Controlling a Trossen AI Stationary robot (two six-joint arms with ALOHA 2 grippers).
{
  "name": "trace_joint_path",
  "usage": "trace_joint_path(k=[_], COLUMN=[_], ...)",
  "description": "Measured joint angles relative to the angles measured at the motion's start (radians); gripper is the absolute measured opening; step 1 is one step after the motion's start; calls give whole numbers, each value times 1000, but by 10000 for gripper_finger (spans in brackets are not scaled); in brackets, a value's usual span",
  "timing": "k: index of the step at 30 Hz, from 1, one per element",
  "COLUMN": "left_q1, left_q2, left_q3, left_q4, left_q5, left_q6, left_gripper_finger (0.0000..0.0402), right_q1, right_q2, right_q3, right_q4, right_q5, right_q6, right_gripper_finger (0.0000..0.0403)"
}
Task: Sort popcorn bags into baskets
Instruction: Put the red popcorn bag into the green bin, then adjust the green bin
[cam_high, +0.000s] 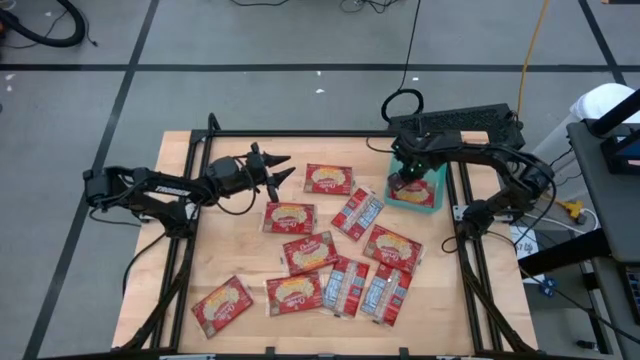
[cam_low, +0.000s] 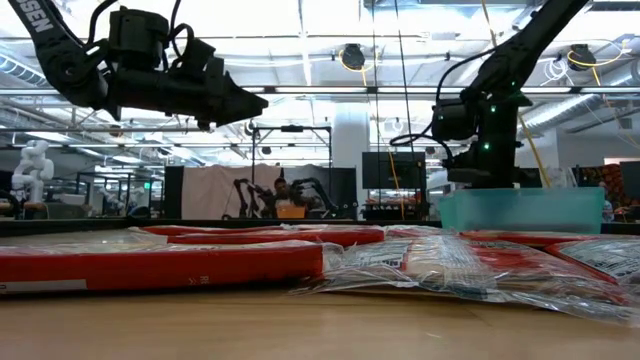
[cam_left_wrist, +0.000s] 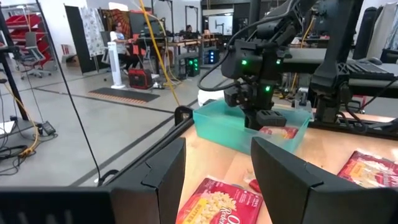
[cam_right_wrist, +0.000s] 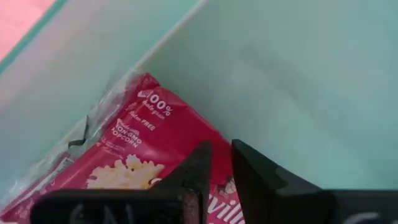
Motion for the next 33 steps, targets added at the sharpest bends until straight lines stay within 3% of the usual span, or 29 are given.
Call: trace_joint_path(k=[7,15,19,25,33], left_q1=[-3,-5,-5,-5,-4], left_q2=[0,0,0,0,0], left_q3=[0,0,0,0,0], left_q4=[-5,-6,-6,-6,-10], left_q5=[0,0,0,0,0], left_q6=[-1,-1,-1,-1,0], left_gripper_finger=[184,184,184,184,184], right_q1=[29,31,31,-9,-88], right_q2=[-2,-39,-103,-124,-70], right_q3=[0,-1,-1,-1,-1], right_q4=[-8,-16,-15,-10,105], right_q5=[-79,-72,2,205,208], right_q6=[0,16,26,64,27], right_gripper_finger=[56,57,57,57,57])
